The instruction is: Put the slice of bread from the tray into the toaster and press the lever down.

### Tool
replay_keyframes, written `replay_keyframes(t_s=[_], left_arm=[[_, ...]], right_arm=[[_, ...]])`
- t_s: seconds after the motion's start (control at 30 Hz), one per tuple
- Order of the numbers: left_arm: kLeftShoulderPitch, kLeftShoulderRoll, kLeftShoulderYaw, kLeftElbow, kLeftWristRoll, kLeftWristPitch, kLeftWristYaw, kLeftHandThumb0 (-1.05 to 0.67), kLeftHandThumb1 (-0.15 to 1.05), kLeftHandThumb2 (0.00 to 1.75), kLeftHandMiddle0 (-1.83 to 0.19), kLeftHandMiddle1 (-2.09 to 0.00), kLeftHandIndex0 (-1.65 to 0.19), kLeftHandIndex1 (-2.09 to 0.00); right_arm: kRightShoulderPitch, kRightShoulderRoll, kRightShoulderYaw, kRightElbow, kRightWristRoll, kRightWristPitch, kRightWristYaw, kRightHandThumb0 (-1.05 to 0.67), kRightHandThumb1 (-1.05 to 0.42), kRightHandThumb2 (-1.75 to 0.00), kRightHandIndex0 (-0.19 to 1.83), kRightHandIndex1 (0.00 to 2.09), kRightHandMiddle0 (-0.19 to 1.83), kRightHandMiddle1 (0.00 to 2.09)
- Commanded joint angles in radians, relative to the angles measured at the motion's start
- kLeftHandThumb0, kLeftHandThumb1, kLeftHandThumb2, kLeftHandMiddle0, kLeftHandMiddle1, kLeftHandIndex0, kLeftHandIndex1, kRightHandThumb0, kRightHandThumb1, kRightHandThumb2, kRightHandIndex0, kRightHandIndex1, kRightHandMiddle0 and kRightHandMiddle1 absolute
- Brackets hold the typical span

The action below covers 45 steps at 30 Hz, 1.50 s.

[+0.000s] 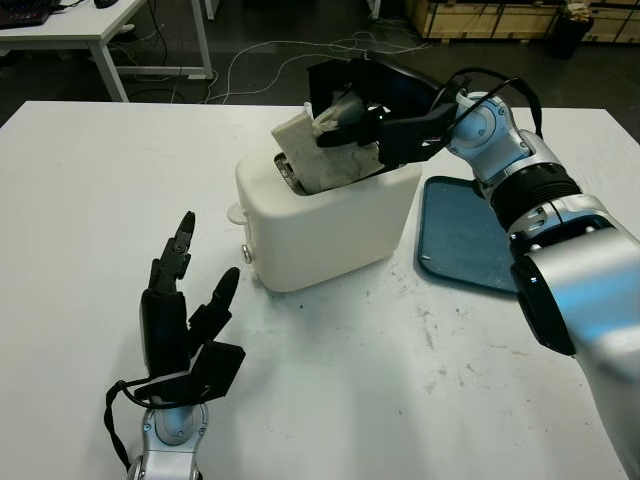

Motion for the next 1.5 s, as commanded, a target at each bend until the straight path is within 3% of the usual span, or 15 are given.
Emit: replay_keyframes(t_s=[0.0, 0.17, 0.23, 0.33, 0.67, 0.83, 0.9, 0.97, 1.13, 1.27, 1.47], left_arm=[[-0.003, 0.006, -0.002, -0.009, 0.003, 0.004, -0.008, -0.66, 0.92, 0.36, -0.13, -0.56, -0.33, 0.0], [-0.001, 0.01, -0.001, -0.015, 0.014, 0.007, -0.01, -0.66, 0.92, 0.37, -0.14, -0.56, -0.33, 0.0], [-0.004, 0.01, 0.0, -0.011, 0.014, 0.001, -0.007, -0.65, 0.92, 0.36, -0.14, -0.56, -0.33, 0.0], [-0.005, 0.008, -0.001, -0.013, 0.007, 0.01, -0.012, -0.65, 0.92, 0.35, -0.13, -0.55, -0.33, 0.0], [-0.013, 0.015, 0.0, -0.007, 0.006, 0.005, -0.015, -0.64, 0.92, 0.36, -0.13, -0.55, -0.33, 0.0], [-0.01, 0.009, 0.001, -0.021, 0.007, 0.027, -0.016, -0.65, 0.92, 0.36, -0.14, -0.55, -0.33, 0.0], [-0.011, 0.014, 0.003, -0.021, 0.011, 0.029, -0.018, -0.65, 0.92, 0.36, -0.14, -0.55, -0.33, 0.0], [-0.013, 0.018, 0.005, -0.016, 0.006, 0.022, -0.02, -0.65, 0.92, 0.37, -0.14, -0.54, -0.33, 0.0], [-0.02, 0.026, 0.005, -0.011, 0.008, 0.02, -0.019, -0.65, 0.92, 0.37, -0.14, -0.54, -0.33, 0.0], [-0.023, 0.026, 0.008, -0.01, -0.011, 0.025, -0.027, -0.65, 0.92, 0.36, -0.14, -0.54, -0.33, 0.0], [-0.029, 0.03, 0.015, -0.004, -0.004, 0.02, -0.024, -0.65, 0.92, 0.36, -0.15, -0.55, -0.33, 0.0]], right_arm=[[0.003, -0.018, 0.015, -0.001, -0.024, -0.019, -0.023, -0.47, -0.92, -0.15, 1.06, 1.75, 0.82, 1.62], [0.004, -0.024, 0.018, 0.001, -0.036, -0.037, -0.064, -0.46, -0.92, -0.14, 1.06, 1.75, 0.86, 1.43], [0.003, -0.024, 0.017, 0.002, -0.038, -0.038, -0.077, -0.46, -0.92, -0.14, 1.07, 1.75, 0.86, 1.48], [0.002, -0.021, 0.02, 0.003, -0.042, -0.042, -0.102, -0.45, -0.92, -0.13, 1.07, 1.75, 0.8, 1.71], [0.031, 0.007, 0.058, 0.003, -0.112, -0.113, -0.316, -0.51, -0.92, -0.18, 1.06, 1.75, 0.82, 1.75], [0.037, 0.015, 0.064, 0.01, -0.117, -0.149, -0.349, -0.56, -0.92, -0.23, 1.05, 1.75, 0.81, 1.75], [0.035, 0.009, 0.075, 0.009, -0.127, -0.15, -0.347, -0.65, -0.92, -0.17, 0.99, 1.69, 0.84, 1.57], [0.03, -0.002, 0.094, 0.006, -0.146, -0.148, -0.343, -0.79, -0.9, -0.05, 0.94, 1.33, 0.94, 1.07], [0.018, -0.029, 0.129, -0.003, -0.172, -0.131, -0.279, -0.91, -0.85, 0.0, 0.59, 0.82, 0.9, 0.24], [0.02, -0.041, 0.138, -0.009, -0.175, -0.131, -0.263, -0.91, -0.84, 0.0, 0.47, 0.74, 0.84, 0.07], [0.004, -0.055, 0.159, -0.011, -0.186, -0.085, -0.233, -0.92, -0.85, -0.01, 0.32, 0.7, 0.76, 0.01]])
